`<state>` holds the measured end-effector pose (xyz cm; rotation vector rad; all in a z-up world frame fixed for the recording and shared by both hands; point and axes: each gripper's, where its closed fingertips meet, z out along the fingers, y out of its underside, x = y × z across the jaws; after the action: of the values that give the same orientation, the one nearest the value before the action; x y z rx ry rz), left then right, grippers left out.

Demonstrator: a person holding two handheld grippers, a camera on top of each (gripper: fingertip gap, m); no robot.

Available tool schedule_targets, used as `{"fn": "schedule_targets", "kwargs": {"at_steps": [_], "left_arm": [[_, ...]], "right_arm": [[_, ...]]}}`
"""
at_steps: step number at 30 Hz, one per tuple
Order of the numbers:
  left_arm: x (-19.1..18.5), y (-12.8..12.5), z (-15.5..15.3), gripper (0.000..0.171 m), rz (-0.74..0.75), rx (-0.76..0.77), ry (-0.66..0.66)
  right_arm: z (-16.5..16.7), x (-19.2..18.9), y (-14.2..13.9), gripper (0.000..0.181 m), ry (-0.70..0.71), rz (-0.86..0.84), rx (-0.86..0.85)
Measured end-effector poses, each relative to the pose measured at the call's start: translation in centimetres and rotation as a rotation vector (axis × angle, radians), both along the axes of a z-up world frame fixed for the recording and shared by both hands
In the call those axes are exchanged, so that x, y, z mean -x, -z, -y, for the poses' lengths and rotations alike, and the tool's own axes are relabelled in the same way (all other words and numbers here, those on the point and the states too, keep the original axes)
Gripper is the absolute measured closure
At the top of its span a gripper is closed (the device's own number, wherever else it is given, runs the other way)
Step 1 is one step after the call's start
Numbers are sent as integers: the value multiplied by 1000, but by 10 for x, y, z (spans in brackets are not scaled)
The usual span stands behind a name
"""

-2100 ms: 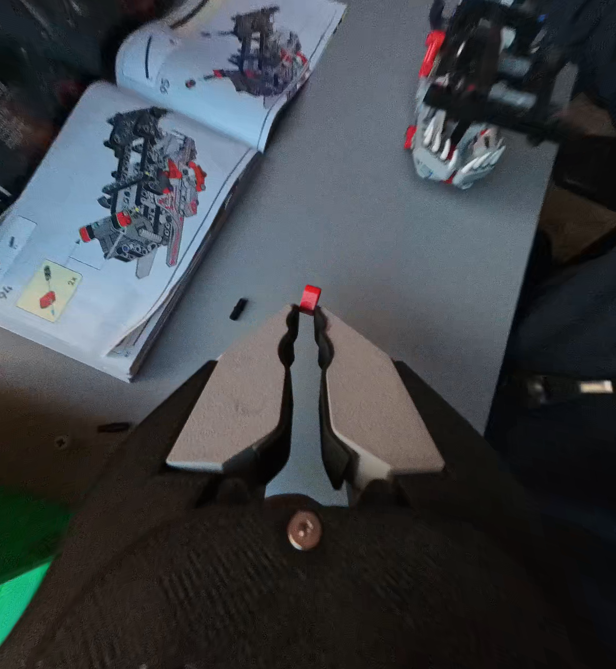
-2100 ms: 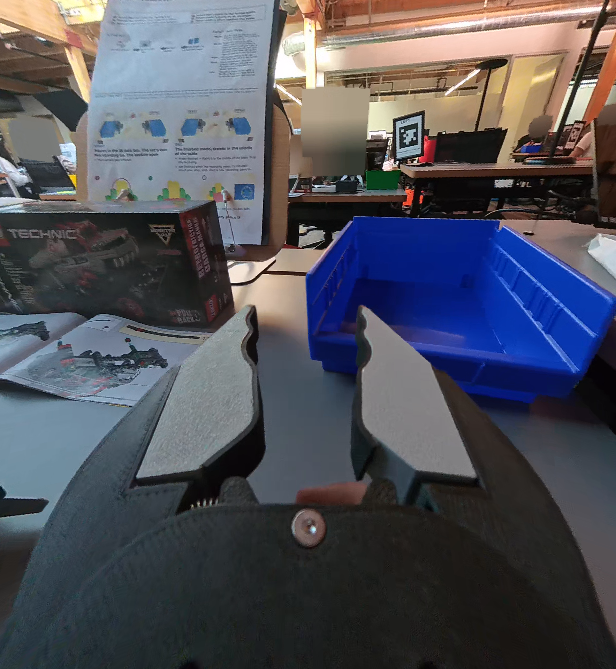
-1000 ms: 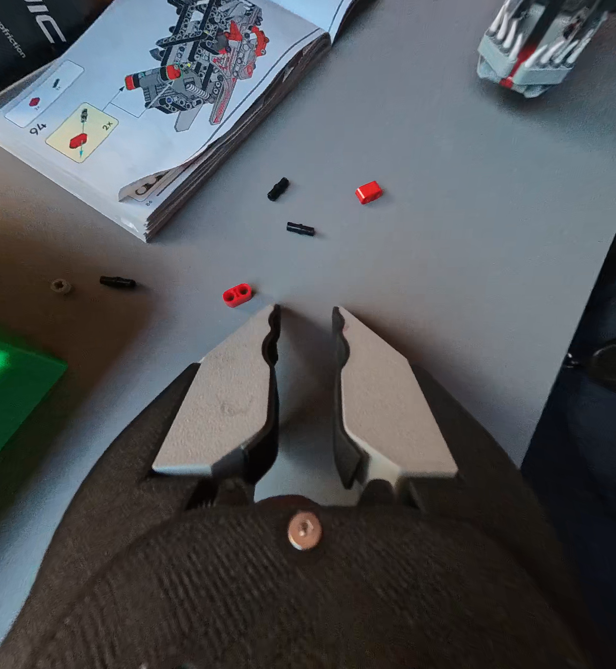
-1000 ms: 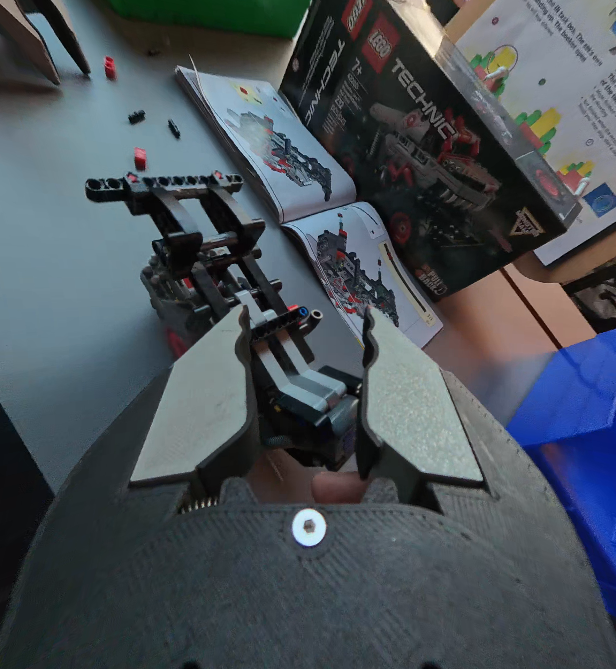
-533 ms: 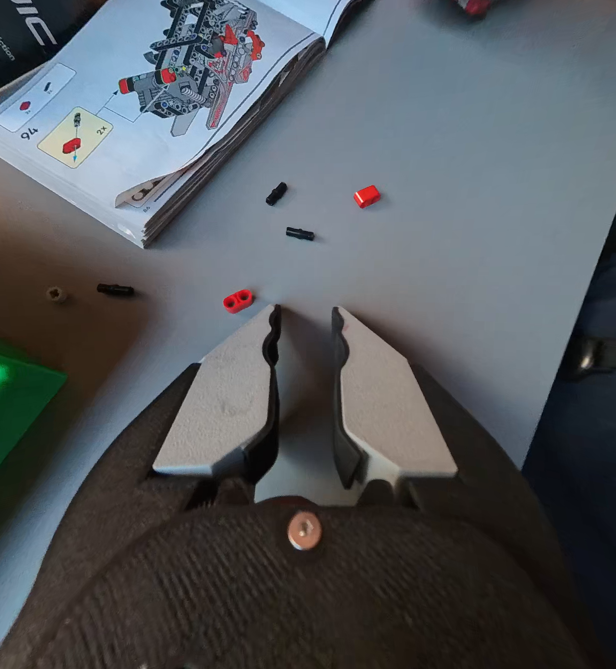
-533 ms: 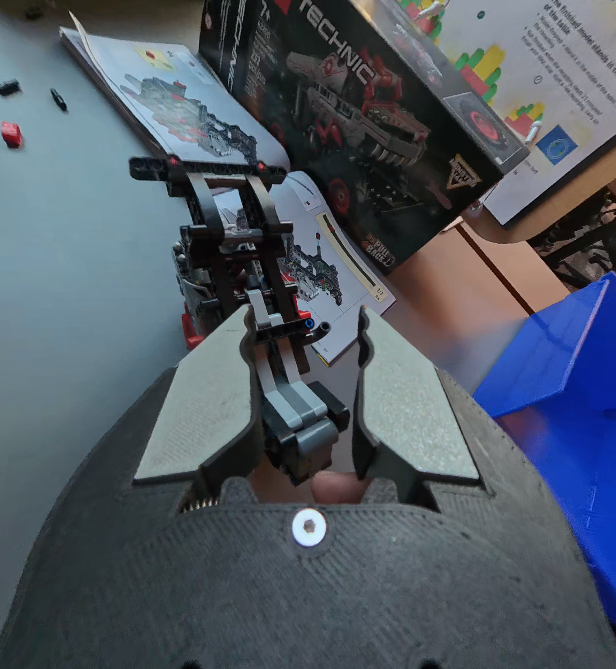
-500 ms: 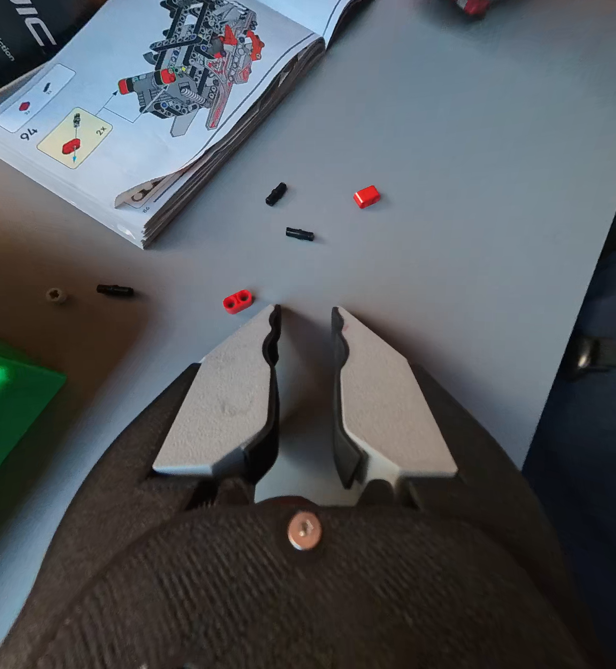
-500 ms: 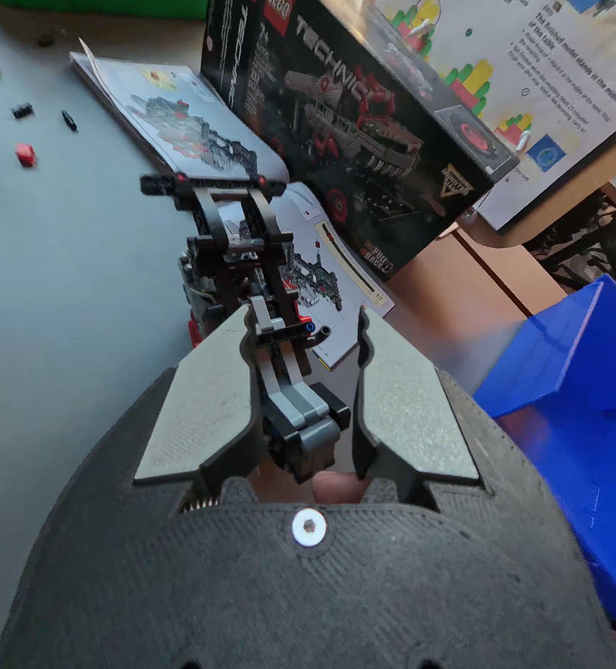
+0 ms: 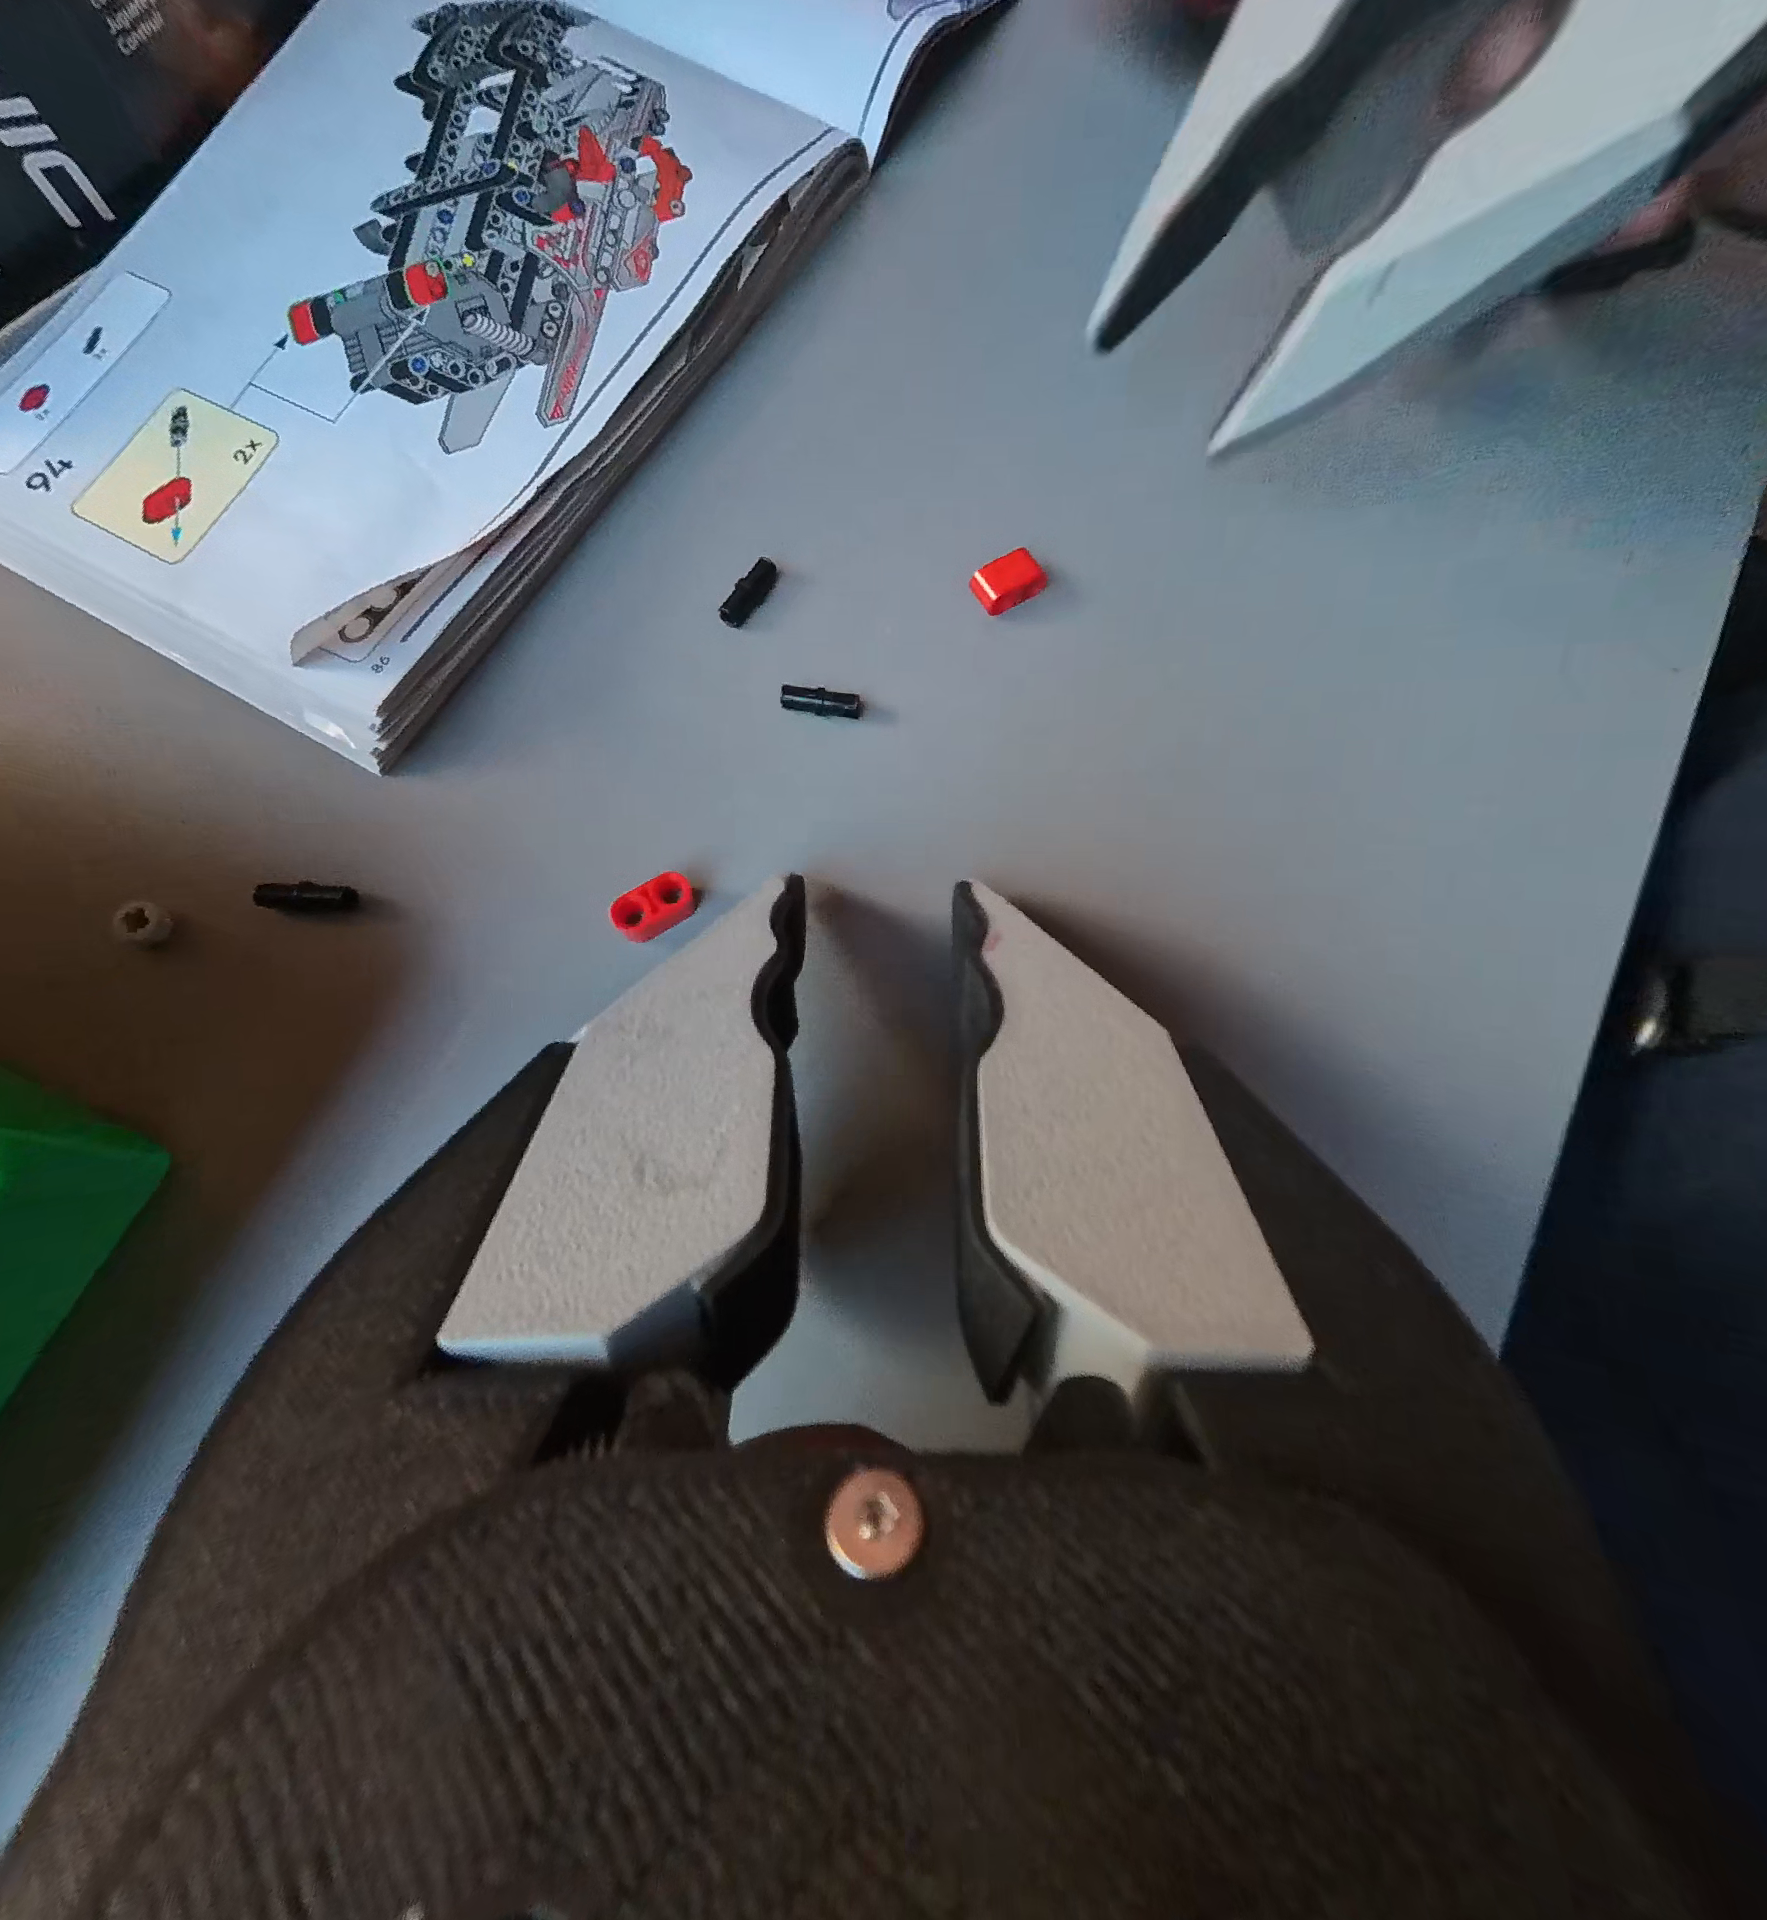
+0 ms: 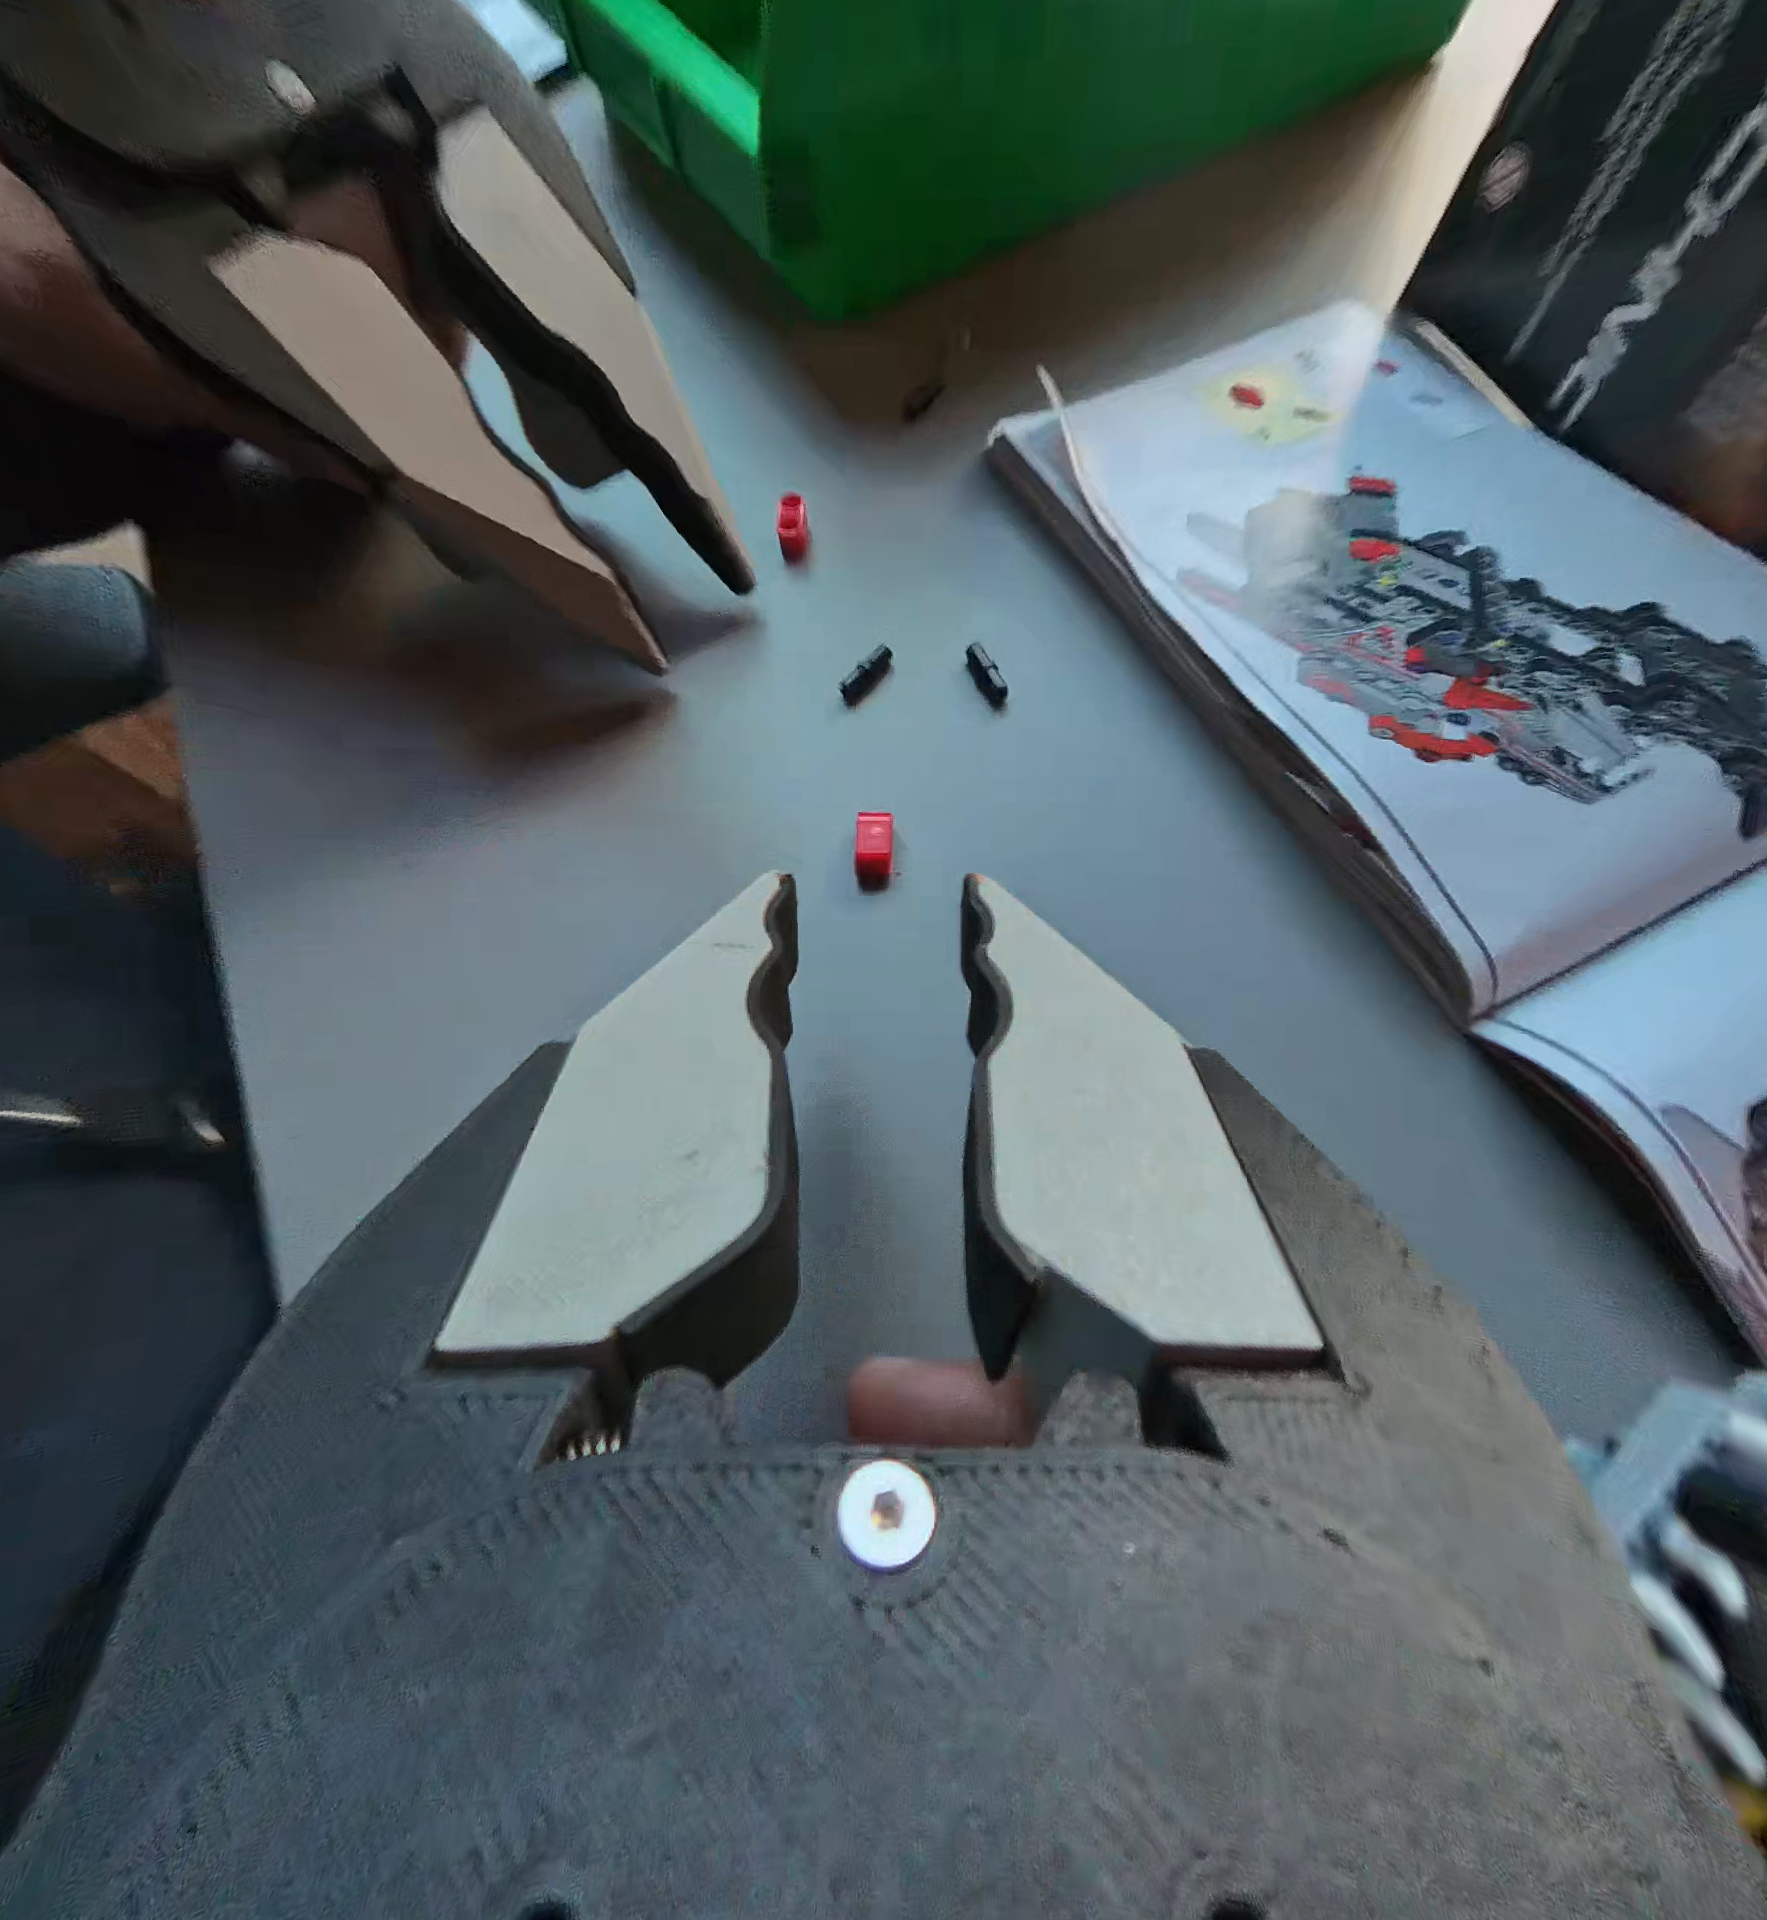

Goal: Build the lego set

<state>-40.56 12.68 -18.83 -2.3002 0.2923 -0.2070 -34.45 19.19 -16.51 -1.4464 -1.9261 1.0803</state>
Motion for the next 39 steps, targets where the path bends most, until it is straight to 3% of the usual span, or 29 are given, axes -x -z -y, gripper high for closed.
{"fn": "schedule_targets", "kwargs": {"at_steps": [4,7,13,17,20,22,23,26,31,39], "left_arm": [[-3,-2,0,143,-22,-21,22],[-8,-4,-4,140,-81,-53,50],[-28,-9,-20,142,-190,-127,135],[-35,-7,-31,142,-355,-174,226],[-45,-4,-34,150,-469,-220,314],[-49,-1,-33,159,-498,-219,347],[-50,-2,-33,167,-504,-230,349],[-53,0,-27,169,-492,-215,367],[-60,-6,-20,160,-417,-228,347],[-64,-8,-14,166,-260,-163,311]], "right_arm": [[0,14,25,147,-63,111,-45],[2,19,25,148,-97,116,-35],[11,21,27,177,-189,143,-25],[26,19,20,177,-228,225,234],[37,14,11,178,-267,313,480],[40,9,13,178,-282,378,549],[42,7,13,178,-296,405,572],[48,5,14,178,-313,464,641],[57,5,13,178,-333,526,704],[62,4,14,178,-348,525,717]]}}
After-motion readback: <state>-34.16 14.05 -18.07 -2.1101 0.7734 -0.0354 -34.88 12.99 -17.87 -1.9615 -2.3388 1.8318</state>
